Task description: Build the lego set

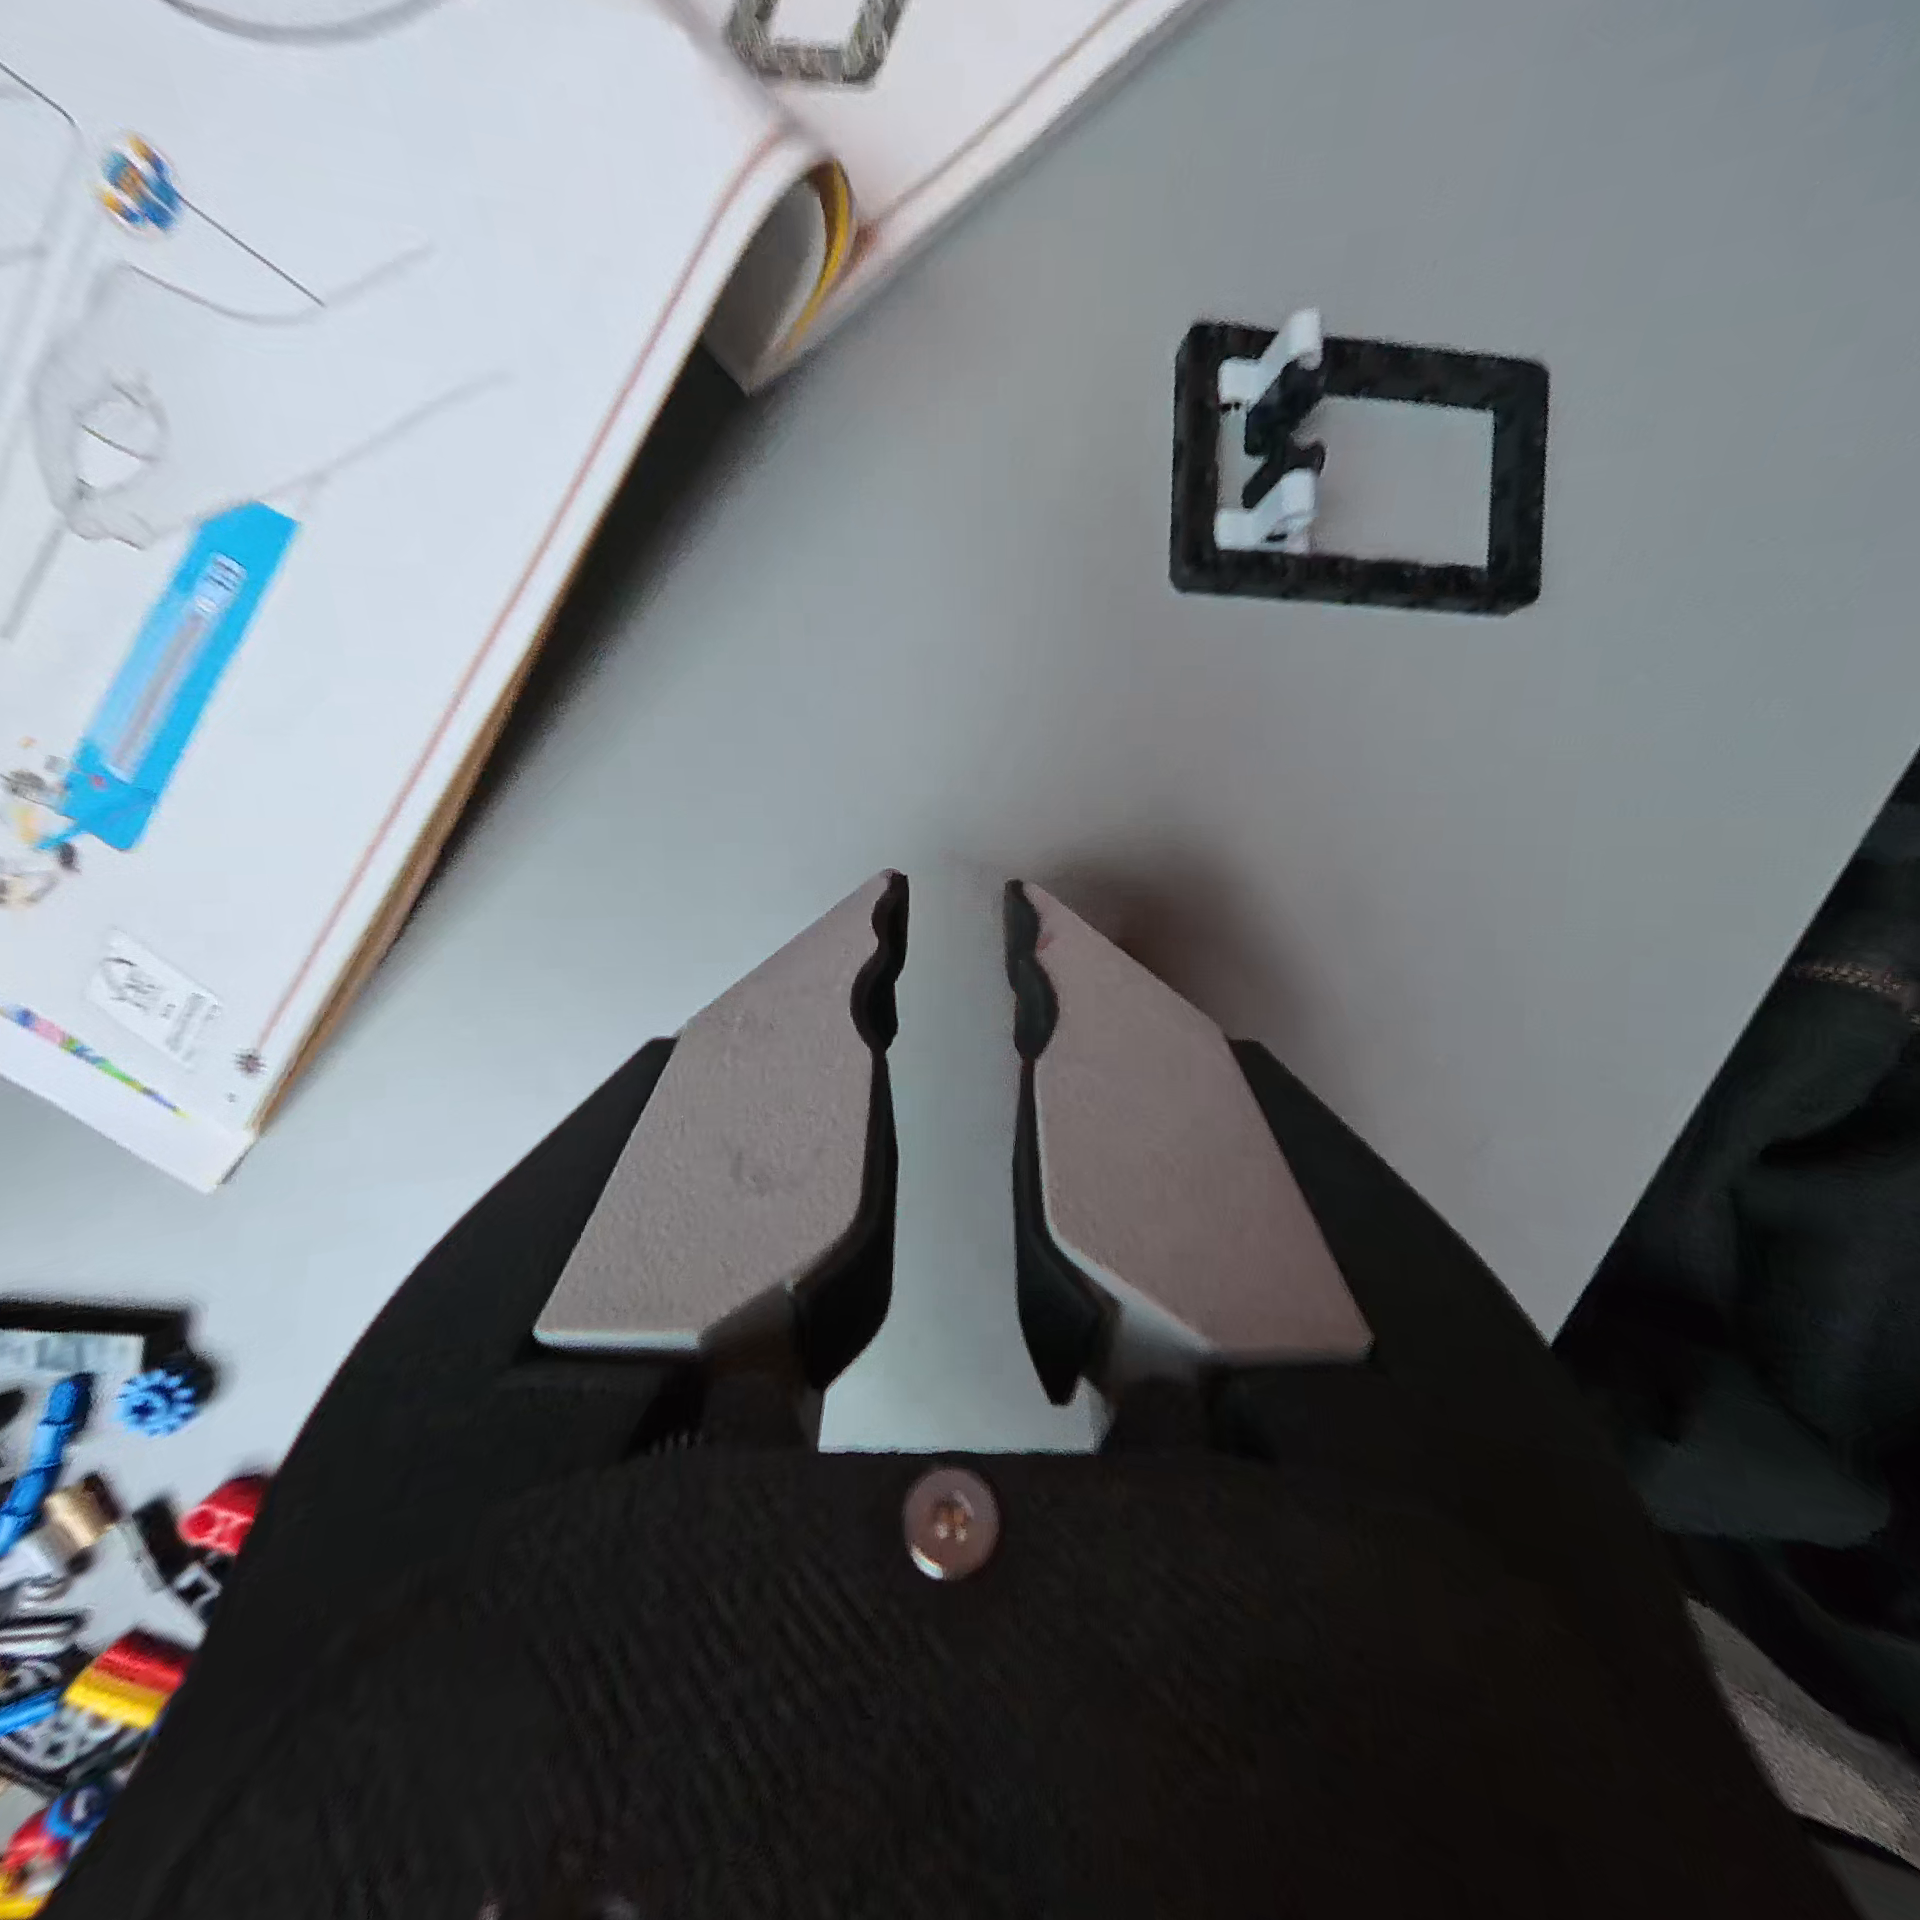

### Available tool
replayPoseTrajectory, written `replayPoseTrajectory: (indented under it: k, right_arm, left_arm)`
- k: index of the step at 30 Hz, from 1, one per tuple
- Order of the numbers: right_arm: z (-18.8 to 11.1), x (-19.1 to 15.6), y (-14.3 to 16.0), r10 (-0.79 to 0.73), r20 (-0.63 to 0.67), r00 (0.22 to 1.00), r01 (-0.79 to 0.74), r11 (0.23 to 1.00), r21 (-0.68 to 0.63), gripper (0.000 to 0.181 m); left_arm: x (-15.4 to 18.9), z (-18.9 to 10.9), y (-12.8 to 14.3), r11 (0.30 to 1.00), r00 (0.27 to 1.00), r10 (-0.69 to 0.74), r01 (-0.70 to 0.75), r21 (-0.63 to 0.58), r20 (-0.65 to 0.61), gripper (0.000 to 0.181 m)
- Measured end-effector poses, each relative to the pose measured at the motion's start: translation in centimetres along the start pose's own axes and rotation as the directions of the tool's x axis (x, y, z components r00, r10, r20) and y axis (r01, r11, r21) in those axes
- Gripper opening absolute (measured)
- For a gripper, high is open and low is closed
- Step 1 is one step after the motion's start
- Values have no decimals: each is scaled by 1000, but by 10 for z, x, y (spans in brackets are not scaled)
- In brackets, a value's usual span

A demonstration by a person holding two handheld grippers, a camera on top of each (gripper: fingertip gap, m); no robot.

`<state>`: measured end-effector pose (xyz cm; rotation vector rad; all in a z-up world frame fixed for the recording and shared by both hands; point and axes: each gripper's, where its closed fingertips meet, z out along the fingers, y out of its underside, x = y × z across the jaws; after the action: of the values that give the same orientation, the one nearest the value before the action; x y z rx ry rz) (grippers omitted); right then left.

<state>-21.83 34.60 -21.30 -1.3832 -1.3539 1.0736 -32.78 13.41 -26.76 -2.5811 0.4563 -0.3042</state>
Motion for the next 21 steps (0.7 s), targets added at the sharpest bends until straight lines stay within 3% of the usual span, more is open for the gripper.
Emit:
replayPoseTrajectory:
  k: [6,9,11,13,16,21]
  right_arm:
    - [-6,9,-5,20,-27,999,-19,999,29,0]
    - [-11,14,-9,27,-49,998,-24,998,51,0]
    - [-15,19,-14,28,-77,997,-22,997,78,3]
    - [-17,23,-19,30,-102,994,-19,994,107,9]
    - [-19,29,-21,50,-124,991,-33,990,134,21]
    - [-19,34,-24,85,-117,990,-64,983,170,34]
  left_arm:
    - [-31,-18,-71,954,997,-29,9,298,64,25]
    - [-32,-24,-104,886,1000,-3,10,463,-17,6]
    - [-34,-26,-117,848,999,29,-2,530,-43,13]
    - [-35,-23,-124,829,995,43,11,559,-84,24]
    - [-36,-23,-125,783,990,70,19,622,-119,23]
    - [-61,-5,-106,815,999,4,26,580,-49,30]
